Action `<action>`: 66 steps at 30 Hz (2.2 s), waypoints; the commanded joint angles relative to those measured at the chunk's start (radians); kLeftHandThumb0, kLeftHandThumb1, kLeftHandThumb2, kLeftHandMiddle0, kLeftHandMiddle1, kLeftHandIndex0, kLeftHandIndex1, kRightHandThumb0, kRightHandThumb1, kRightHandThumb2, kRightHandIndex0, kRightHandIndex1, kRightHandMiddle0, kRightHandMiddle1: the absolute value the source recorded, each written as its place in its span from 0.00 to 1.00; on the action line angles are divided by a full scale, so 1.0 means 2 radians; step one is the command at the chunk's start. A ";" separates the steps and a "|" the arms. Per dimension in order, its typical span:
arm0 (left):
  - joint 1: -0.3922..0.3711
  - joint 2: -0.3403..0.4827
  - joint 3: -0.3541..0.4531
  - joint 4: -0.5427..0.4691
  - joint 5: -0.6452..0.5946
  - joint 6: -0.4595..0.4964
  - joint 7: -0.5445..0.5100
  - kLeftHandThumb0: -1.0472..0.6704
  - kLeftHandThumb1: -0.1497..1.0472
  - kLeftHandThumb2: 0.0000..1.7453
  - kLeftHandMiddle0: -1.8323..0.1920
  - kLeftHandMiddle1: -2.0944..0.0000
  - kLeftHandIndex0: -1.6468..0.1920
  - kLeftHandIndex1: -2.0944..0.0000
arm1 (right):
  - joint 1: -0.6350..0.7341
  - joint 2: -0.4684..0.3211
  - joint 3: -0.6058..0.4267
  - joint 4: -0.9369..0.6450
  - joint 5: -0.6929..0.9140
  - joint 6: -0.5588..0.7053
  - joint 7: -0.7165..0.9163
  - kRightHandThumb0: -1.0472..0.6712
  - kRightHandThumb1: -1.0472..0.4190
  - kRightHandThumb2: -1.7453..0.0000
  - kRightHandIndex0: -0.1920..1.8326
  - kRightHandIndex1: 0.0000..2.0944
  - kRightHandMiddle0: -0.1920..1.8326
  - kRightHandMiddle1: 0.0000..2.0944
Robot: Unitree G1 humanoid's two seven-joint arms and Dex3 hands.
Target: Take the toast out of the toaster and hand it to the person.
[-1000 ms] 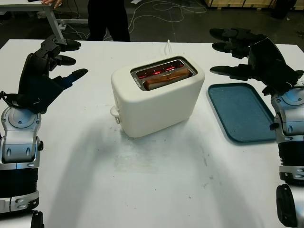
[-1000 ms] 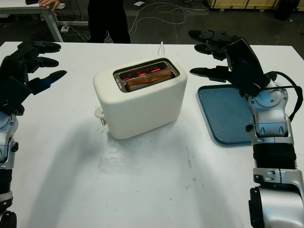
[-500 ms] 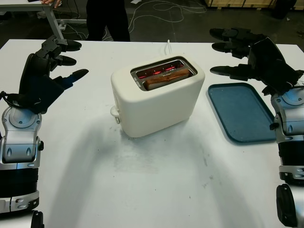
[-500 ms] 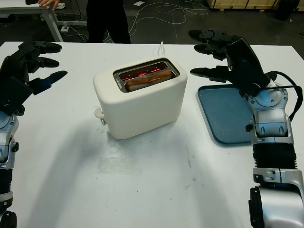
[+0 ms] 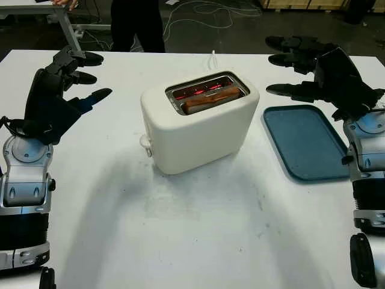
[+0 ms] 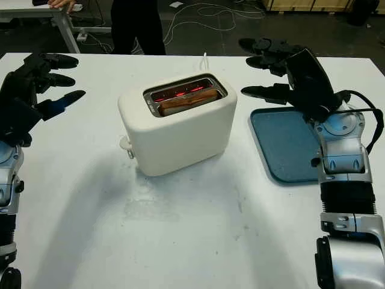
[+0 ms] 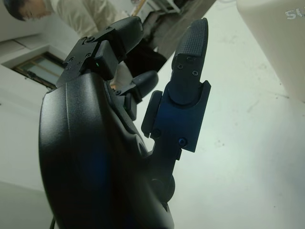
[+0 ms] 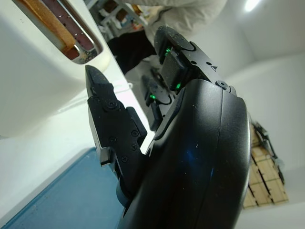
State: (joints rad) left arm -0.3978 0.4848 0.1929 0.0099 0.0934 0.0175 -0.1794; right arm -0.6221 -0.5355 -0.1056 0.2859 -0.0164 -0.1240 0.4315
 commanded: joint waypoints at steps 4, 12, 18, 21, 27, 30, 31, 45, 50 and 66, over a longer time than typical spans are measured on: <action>0.004 -0.003 0.001 -0.005 -0.002 -0.001 0.005 0.30 0.89 0.01 0.79 0.47 0.76 0.57 | 0.001 -0.002 0.000 -0.011 -0.001 0.003 -0.007 0.57 0.19 1.00 0.29 0.19 0.37 0.01; 0.004 -0.001 -0.001 -0.004 0.001 -0.004 0.004 0.30 0.89 0.01 0.79 0.47 0.76 0.57 | 0.002 -0.002 0.001 -0.007 -0.003 -0.004 -0.007 0.58 0.20 1.00 0.29 0.19 0.38 0.01; 0.004 -0.002 0.000 -0.009 -0.002 0.004 0.004 0.29 0.89 0.01 0.80 0.47 0.76 0.58 | 0.002 -0.004 0.003 -0.012 -0.005 0.000 -0.008 0.56 0.20 1.00 0.29 0.20 0.38 0.01; 0.004 -0.002 0.000 -0.004 -0.002 -0.002 0.005 0.29 0.89 0.01 0.80 0.47 0.76 0.58 | 0.002 -0.004 0.003 -0.012 -0.004 0.004 -0.006 0.57 0.19 1.00 0.28 0.20 0.37 0.00; 0.004 -0.004 0.001 -0.006 -0.006 0.000 0.005 0.30 0.89 0.01 0.80 0.47 0.76 0.57 | 0.002 -0.004 0.002 -0.009 -0.005 -0.004 -0.008 0.55 0.19 1.00 0.28 0.20 0.38 0.00; 0.004 -0.003 -0.001 -0.008 -0.003 0.003 0.007 0.30 0.89 0.01 0.80 0.47 0.76 0.57 | 0.003 -0.004 0.002 -0.011 -0.006 -0.001 -0.008 0.56 0.19 1.00 0.28 0.21 0.38 0.01; 0.005 -0.003 -0.001 -0.006 -0.001 0.000 0.008 0.30 0.89 0.01 0.80 0.47 0.76 0.57 | 0.003 -0.004 0.002 -0.010 -0.005 -0.002 -0.008 0.57 0.19 1.00 0.28 0.21 0.38 0.00; 0.006 -0.004 0.002 -0.002 -0.008 -0.004 0.007 0.30 0.89 0.01 0.80 0.47 0.76 0.58 | 0.002 0.000 0.001 -0.007 -0.001 -0.002 -0.008 0.58 0.19 1.00 0.28 0.21 0.38 0.00; 0.007 -0.001 -0.002 -0.005 -0.001 -0.004 0.008 0.29 0.89 0.01 0.79 0.47 0.75 0.58 | 0.003 -0.004 0.003 -0.009 -0.009 -0.003 -0.012 0.55 0.19 1.00 0.28 0.22 0.38 0.01; 0.004 -0.001 -0.003 -0.006 -0.001 0.002 0.007 0.30 0.89 0.01 0.80 0.47 0.76 0.58 | 0.001 -0.004 0.002 -0.008 -0.005 0.002 -0.007 0.55 0.19 1.00 0.27 0.22 0.38 0.00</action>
State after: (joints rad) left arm -0.3977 0.4822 0.1933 0.0071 0.0858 0.0217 -0.1692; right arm -0.6214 -0.5357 -0.1053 0.2757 -0.0232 -0.1228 0.4197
